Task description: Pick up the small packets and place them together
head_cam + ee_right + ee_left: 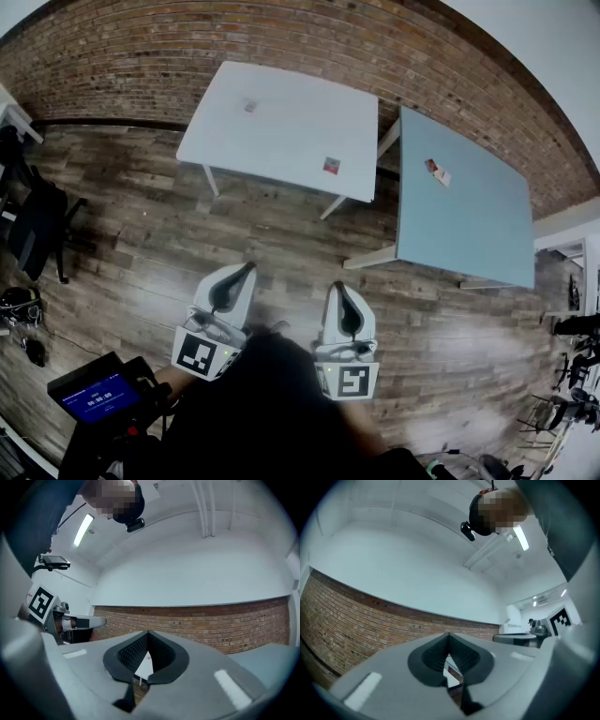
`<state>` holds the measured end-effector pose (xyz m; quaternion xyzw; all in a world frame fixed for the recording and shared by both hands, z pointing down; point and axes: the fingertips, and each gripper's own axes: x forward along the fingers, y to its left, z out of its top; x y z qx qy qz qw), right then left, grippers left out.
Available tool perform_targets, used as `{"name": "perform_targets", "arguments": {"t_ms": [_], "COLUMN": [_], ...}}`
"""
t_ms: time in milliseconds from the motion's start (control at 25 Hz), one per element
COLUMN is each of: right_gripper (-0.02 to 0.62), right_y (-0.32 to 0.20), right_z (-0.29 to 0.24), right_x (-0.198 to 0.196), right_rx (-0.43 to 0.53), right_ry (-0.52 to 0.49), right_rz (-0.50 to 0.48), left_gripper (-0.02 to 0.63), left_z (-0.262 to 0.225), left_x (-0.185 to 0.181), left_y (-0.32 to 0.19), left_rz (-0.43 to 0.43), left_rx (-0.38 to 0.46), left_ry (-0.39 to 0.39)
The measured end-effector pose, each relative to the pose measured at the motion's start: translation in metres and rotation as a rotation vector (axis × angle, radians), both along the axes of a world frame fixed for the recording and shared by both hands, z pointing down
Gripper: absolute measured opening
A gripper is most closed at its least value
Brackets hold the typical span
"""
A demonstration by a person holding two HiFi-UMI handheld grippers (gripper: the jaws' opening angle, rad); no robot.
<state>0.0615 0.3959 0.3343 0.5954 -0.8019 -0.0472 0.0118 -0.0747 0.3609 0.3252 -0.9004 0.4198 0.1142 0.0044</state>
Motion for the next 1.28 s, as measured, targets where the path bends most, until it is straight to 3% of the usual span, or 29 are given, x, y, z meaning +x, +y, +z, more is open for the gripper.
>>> {"name": "perform_targets", "arguments": {"t_ms": [240,360,600,760,1080,1280], "right_gripper": [0.001,0.002,0.002,0.002,0.002,0.002], "right_y": [-0.012,-0.016,-0.044,-0.061,-0.132,-0.203], "right_z": [-0.003,0.007,0.011,0.029,0.062,0.05], "right_x": [0.018,0.033,0.054,0.066,0.061,0.057], "right_rx": [0.015,0.013,0.0,-0.069,-0.137,-0.123], "right_ry": [-0.03,-0.059,-0.102,-0.132,-0.12,-0.086], "right_rz": [-0.04,-0.059,-0.091,-0.078,-0.055,-0.017], "left_gripper": [0.0,0.0,0.0,0.0,0.0,0.0], "left_z": [0.005,0.011,0.031,0.021,0.042,0.034], "left_x": [0.029,0.041,0.062,0.056,0.027,0.024], "left_y": [-0.011,-0.01,-0.015,-0.03,-0.123,-0.199], "left_rz": [0.021,0.023,-0.028,-0.066,-0.112,-0.058], "left_rx": [-0.029,-0.037,-0.096,-0.106,-0.165,-0.14], "left_ry": [-0.023,0.003,-0.034,-0.03,0.023,0.01]}}
